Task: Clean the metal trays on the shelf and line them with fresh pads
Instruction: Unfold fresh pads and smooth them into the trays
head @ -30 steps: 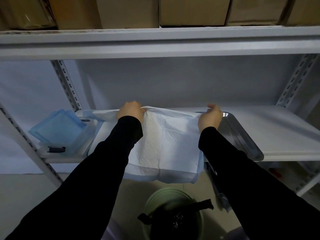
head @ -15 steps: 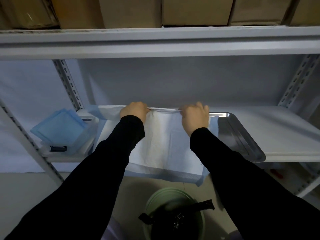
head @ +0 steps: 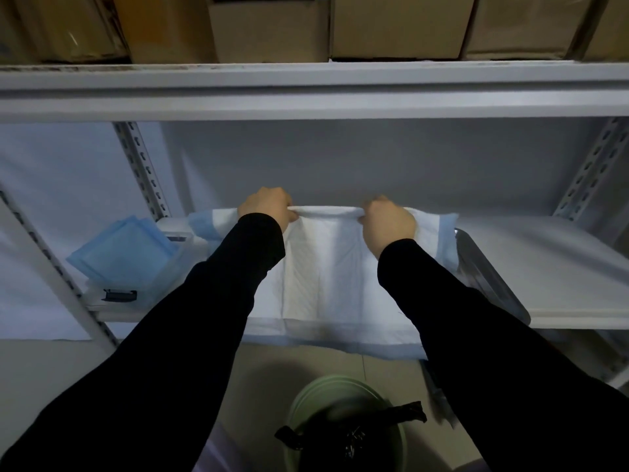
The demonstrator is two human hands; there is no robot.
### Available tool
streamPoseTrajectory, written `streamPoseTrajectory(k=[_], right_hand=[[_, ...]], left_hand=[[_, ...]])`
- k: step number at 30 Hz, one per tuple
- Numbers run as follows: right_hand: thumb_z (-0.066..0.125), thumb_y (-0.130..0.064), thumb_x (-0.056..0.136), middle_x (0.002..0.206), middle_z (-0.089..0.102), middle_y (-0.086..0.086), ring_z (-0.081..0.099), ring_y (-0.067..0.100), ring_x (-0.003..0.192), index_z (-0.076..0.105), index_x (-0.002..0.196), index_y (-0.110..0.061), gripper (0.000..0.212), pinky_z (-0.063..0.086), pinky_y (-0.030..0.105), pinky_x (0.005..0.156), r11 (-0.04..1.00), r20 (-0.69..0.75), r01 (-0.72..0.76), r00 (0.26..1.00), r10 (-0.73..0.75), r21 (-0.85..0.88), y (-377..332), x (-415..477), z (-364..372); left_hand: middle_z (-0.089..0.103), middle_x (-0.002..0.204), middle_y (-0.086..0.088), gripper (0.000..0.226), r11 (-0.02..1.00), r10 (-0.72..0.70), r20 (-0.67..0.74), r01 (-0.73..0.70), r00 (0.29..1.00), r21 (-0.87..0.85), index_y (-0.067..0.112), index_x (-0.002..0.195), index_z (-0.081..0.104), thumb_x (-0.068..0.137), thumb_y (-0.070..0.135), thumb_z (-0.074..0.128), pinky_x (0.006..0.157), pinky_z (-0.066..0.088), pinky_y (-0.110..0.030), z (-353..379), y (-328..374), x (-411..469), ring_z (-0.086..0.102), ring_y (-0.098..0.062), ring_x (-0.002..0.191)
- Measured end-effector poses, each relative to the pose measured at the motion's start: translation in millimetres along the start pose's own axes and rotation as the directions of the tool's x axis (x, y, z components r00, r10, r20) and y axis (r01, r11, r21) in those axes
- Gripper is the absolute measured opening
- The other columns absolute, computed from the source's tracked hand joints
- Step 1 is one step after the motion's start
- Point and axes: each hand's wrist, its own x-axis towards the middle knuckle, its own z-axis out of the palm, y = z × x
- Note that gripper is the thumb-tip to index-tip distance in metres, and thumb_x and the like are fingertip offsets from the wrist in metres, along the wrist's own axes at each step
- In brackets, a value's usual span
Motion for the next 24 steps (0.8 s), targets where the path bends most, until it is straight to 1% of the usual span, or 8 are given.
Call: streamPoseTrajectory(k=[3, 5, 7, 10, 15, 19, 21, 24], right_hand=[[0.037, 0.007, 0.092, 0.118, 0.059, 0.017, 0.061, 0.033, 0.102, 0.052, 0.117, -0.002, 0.031, 0.040, 0.032, 0.071, 0.988, -0.085, -0.002, 0.996, 0.015, 0.152, -1, 13, -9], [0.034, 0.014, 0.088, 0.130, 0.049, 0.019, 0.054, 0.032, 0.115, 0.046, 0.125, 0.002, 0.041, 0.042, 0.032, 0.086, 0.958, -0.138, 0.034, 0.990, 0.006, 0.284, 0, 19, -18], [0.030, 0.020, 0.086, 0.144, 0.036, 0.019, 0.039, 0.030, 0.133, 0.043, 0.128, 0.006, 0.046, 0.033, 0.020, 0.101, 0.905, -0.225, 0.114, 0.974, -0.020, 0.411, 1, 23, -22], [0.027, 0.022, 0.086, 0.154, 0.024, 0.015, 0.024, 0.026, 0.143, 0.046, 0.121, 0.006, 0.043, 0.017, 0.004, 0.098, 0.845, -0.303, 0.174, 0.953, -0.014, 0.507, 0, 23, -18], [0.034, 0.015, 0.087, 0.155, 0.025, 0.011, 0.031, 0.031, 0.139, 0.049, 0.118, -0.001, 0.038, 0.030, 0.025, 0.106, 0.874, -0.242, 0.151, 0.969, -0.040, 0.462, 4, 9, 13], [0.043, 0.001, 0.089, 0.124, 0.056, 0.013, 0.057, 0.035, 0.106, 0.052, 0.116, -0.008, 0.029, 0.042, 0.033, 0.076, 0.973, -0.047, -0.002, 0.999, 0.014, 0.231, 7, -11, 34], [0.044, -0.005, 0.091, 0.113, 0.060, 0.012, 0.061, 0.034, 0.101, 0.056, 0.113, -0.011, 0.026, 0.045, 0.033, 0.075, 0.994, 0.084, -0.033, 0.996, 0.024, 0.107, 8, -19, 37], [0.044, -0.006, 0.090, 0.115, 0.060, 0.011, 0.062, 0.030, 0.104, 0.062, 0.110, -0.011, 0.027, 0.048, 0.033, 0.079, 1.000, 0.246, -0.016, 0.969, 0.009, 0.026, 8, -26, 46]], left_hand=[[0.058, 0.094, -0.015, 0.016, 0.994, 0.035, -0.134, -0.049, 0.990, -0.102, 0.005, 0.101, 0.061, 0.092, 0.017, 0.055, 0.073, 0.042, -0.031, -9, 4, 11, 0.055, -0.030, 0.086], [0.058, 0.113, -0.018, 0.022, 0.980, 0.071, -0.253, -0.115, 0.965, -0.162, 0.004, 0.114, 0.057, 0.094, 0.011, 0.051, 0.084, 0.044, -0.034, -15, 7, 18, 0.057, -0.033, 0.101], [0.049, 0.130, -0.019, 0.029, 0.962, 0.105, -0.335, -0.181, 0.937, -0.205, 0.003, 0.124, 0.051, 0.096, 0.006, 0.046, 0.095, 0.042, -0.035, -19, 9, 21, 0.052, -0.034, 0.114], [0.027, 0.149, -0.016, 0.032, 0.940, 0.122, -0.398, -0.235, 0.909, -0.248, 0.002, 0.129, 0.044, 0.097, 0.004, 0.042, 0.104, 0.037, -0.034, -14, 10, 19, 0.042, -0.032, 0.129], [0.019, 0.154, -0.017, 0.028, 0.925, 0.111, -0.476, -0.266, 0.873, -0.272, -0.007, 0.123, 0.046, 0.096, 0.001, 0.042, 0.112, 0.034, -0.037, 21, 1, 6, 0.040, -0.034, 0.132], [0.052, 0.128, -0.019, 0.023, 0.998, 0.047, -0.242, -0.058, 0.969, -0.037, 0.001, 0.114, 0.053, 0.094, 0.006, 0.043, 0.087, 0.046, -0.040, 45, -5, -14, 0.054, -0.036, 0.110], [0.061, 0.112, -0.015, 0.022, 0.991, -0.006, -0.070, 0.015, 0.998, 0.132, 0.006, 0.110, 0.057, 0.091, 0.006, 0.046, 0.077, 0.047, -0.036, 51, -5, -25, 0.060, -0.034, 0.102], [0.064, 0.111, -0.011, 0.025, 0.968, -0.072, 0.124, 0.039, 0.990, 0.246, 0.007, 0.110, 0.061, 0.088, 0.003, 0.051, 0.079, 0.047, -0.031, 62, -8, -31, 0.062, -0.029, 0.103]])
